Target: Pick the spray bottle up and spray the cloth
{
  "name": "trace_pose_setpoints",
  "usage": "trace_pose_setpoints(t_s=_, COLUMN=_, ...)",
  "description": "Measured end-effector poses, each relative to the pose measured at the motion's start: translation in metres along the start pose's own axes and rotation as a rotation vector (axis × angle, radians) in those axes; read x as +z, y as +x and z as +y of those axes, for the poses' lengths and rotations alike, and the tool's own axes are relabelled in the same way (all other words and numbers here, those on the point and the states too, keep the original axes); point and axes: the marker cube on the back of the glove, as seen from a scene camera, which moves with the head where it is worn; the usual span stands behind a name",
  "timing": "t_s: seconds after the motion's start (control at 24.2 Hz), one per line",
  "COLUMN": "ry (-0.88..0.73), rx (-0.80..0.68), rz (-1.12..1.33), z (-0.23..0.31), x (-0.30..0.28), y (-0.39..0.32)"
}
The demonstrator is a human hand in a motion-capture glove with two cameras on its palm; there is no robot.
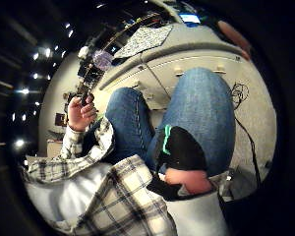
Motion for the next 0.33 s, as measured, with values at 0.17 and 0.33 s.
trace_pose_setpoints(t_s=0.17, ry=-0.007, rx=0.091, rz=-0.035, z=0.019, x=0.002, y=0.007)
trace_pose_setpoints(t_s=0.33, ry=-0.028, rx=0.123, rz=-0.055, z=0.028, x=0.001, y=0.009)
